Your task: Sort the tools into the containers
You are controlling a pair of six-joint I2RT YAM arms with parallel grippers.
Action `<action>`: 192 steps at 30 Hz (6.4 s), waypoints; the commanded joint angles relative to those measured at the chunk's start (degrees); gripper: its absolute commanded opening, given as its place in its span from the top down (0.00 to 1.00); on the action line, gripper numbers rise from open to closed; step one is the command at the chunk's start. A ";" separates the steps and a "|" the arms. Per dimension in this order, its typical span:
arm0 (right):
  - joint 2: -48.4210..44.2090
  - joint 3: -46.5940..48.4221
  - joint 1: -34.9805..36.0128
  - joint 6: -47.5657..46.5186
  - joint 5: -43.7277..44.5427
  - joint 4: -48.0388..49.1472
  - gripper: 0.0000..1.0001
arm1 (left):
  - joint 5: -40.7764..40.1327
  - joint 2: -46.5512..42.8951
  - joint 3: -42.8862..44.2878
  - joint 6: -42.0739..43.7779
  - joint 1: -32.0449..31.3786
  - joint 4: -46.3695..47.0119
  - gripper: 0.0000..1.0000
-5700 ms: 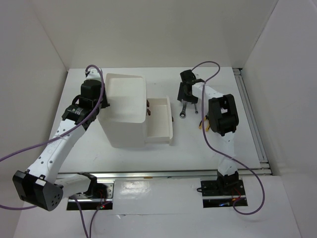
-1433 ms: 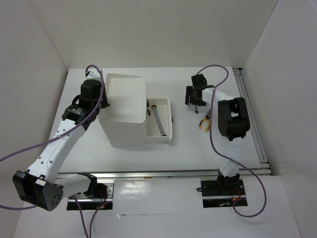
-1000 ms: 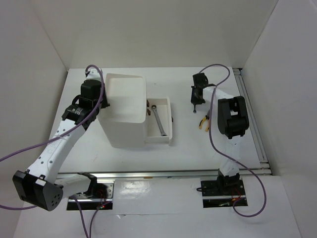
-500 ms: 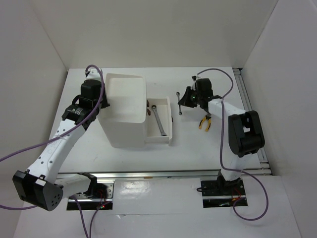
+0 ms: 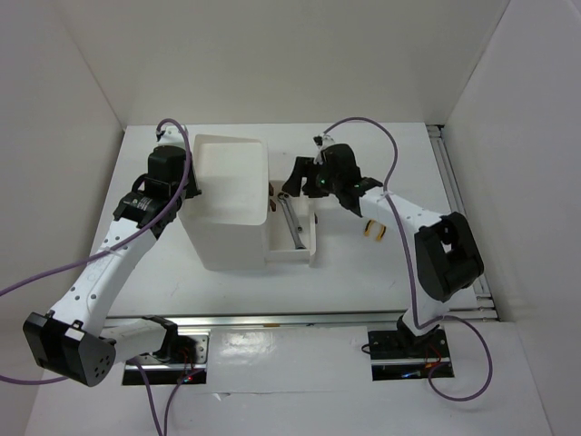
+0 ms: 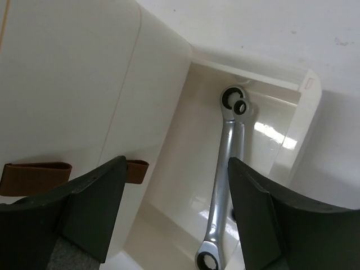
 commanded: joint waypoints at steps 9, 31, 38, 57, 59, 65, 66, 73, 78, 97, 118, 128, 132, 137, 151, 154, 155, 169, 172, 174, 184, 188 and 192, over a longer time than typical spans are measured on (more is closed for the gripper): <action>-3.54 2.70 0.51 -6.52 38.46 -16.00 1.00 | 6.77 1.35 -1.39 -4.48 -0.76 -5.64 0.72; 7.46 -0.18 14.13 1.99 10.38 7.95 1.00 | 7.30 2.41 -1.39 -4.48 -0.76 -5.64 0.72; 8.62 -6.33 14.13 9.20 3.40 19.05 0.97 | 7.30 2.41 -1.39 -4.48 -0.76 -5.64 0.72; 7.62 -8.98 13.42 14.12 23.64 8.49 1.00 | 7.83 1.88 -1.39 -4.48 -0.76 -5.64 0.72; 11.67 -7.83 14.91 14.91 20.22 12.60 1.00 | 7.83 1.88 -1.39 -4.48 -0.76 -5.64 0.72; 10.02 -16.43 15.71 17.55 6.68 36.16 1.00 | 7.83 1.88 -1.39 -4.48 -0.76 -5.64 0.72; 9.14 -17.05 15.71 17.55 6.68 36.70 1.00 | 7.83 1.88 -1.39 -4.48 -0.76 -5.64 0.72; 2.81 -6.01 15.71 18.42 45.81 -11.70 0.71 | 7.83 1.88 -1.39 -4.48 -0.76 -5.64 0.72; -1.76 -6.42 13.44 16.94 53.61 -22.17 0.30 | 7.83 1.88 -1.39 -4.48 -0.76 -5.64 0.72; 3.42 -9.75 -11.09 7.80 39.37 -18.67 0.36 | 8.36 1.88 -1.39 -4.48 -0.76 -5.64 0.71; 5.18 -15.74 -13.47 8.06 33.75 -13.92 1.00 | 3.70 -1.55 1.68 -5.01 -0.76 -7.92 0.23; 6.41 -16.27 -13.47 6.48 32.08 -12.25 1.00 | -2.18 -4.35 8.45 -5.54 -0.76 -10.21 0.10; 6.94 -16.88 -13.47 5.95 31.55 -10.93 1.00 | -3.77 -4.36 12.57 -5.54 -0.76 -10.21 0.00; 5.01 -17.59 -13.47 4.29 30.14 -9.09 1.00 | -1.93 -6.54 15.74 -6.24 -0.76 -10.21 0.00; -15.56 3.06 -4.25 2.08 23.12 -12.94 1.00 | -4.73 -27.82 13.82 -10.81 -0.76 -14.35 0.00; -16.96 6.93 0.41 2.61 19.52 -11.82 1.00 | -5.35 -28.88 13.11 -10.81 -0.76 -15.75 0.00; -16.97 6.94 1.64 3.39 17.94 -9.46 1.00 | -5.35 -28.88 12.50 -10.81 -0.76 -16.36 0.00; -4.15 28.27 23.78 1.65 11.32 -11.71 1.00 | -3.42 -30.02 7.49 -11.34 -0.76 -16.37 0.00; -0.73 32.05 25.64 1.03 11.94 -12.25 1.00 | -3.94 -30.72 6.96 -11.34 -0.76 -16.37 0.00; 1.04 33.56 26.35 0.51 11.95 -13.47 1.00 | -3.95 -31.25 6.96 -11.34 -0.76 -16.37 0.00; 6.05 35.41 26.35 -0.64 17.66 -15.23 0.99 | -3.33 -31.78 7.58 -9.67 -0.76 -18.56 0.00; 6.59 35.41 26.87 -0.64 17.66 -15.85 0.37 | -2.81 -31.78 7.05 -9.14 -0.76 -18.56 0.00; 4.22 35.41 27.40 -1.17 19.41 -15.85 0.07 | -2.28 -32.31 7.05 -8.62 -0.76 -18.56 0.00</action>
